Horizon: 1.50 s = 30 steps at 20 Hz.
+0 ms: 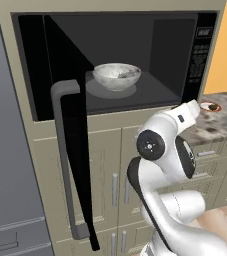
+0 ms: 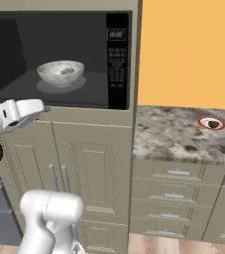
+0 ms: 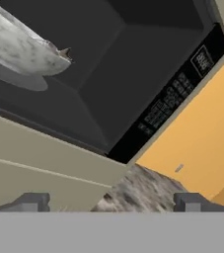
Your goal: Remove the kiwi from the bowl and place it on the small plate. Then place the bowl with only the fish in the microwave, close the door, and press the start button to microwave the fish.
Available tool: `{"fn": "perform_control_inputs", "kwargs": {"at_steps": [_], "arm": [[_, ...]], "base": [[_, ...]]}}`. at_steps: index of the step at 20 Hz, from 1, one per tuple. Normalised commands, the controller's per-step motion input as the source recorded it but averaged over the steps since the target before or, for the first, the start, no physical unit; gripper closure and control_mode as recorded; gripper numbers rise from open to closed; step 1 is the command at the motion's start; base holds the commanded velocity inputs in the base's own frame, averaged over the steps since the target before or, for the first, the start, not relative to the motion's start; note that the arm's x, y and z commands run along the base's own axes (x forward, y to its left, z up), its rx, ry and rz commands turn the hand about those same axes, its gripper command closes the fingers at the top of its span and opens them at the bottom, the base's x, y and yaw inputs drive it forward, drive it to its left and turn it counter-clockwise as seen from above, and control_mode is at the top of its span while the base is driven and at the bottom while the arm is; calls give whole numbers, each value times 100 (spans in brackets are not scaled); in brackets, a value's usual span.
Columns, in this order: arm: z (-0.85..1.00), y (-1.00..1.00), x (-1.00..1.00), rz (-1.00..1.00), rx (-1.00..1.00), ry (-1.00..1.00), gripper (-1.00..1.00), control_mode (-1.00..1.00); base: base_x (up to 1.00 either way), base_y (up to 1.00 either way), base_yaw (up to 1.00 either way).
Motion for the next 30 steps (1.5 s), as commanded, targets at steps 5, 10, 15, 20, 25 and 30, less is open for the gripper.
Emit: {"fn": "perform_control_inputs", "kwargs": {"at_steps": [5,10,15,20,25,30], "arm": [[-24,0,-10,0,-34,-14,-100,-100],[-25,-45,34,0,-17,-10,-100,-100],[-28,-19,-7,-2,-20,-31,-100,-100],[-50,5,12,-7,-30,-3,-100,-100],[-38,0,-6,0,-29,2,-100,-100],[-38,1,-39,0,-26,9,-100,-100]], "base": [[0,0,0],[0,0,0],[0,0,0],[0,0,0],[0,0,0],[0,0,0]]}}
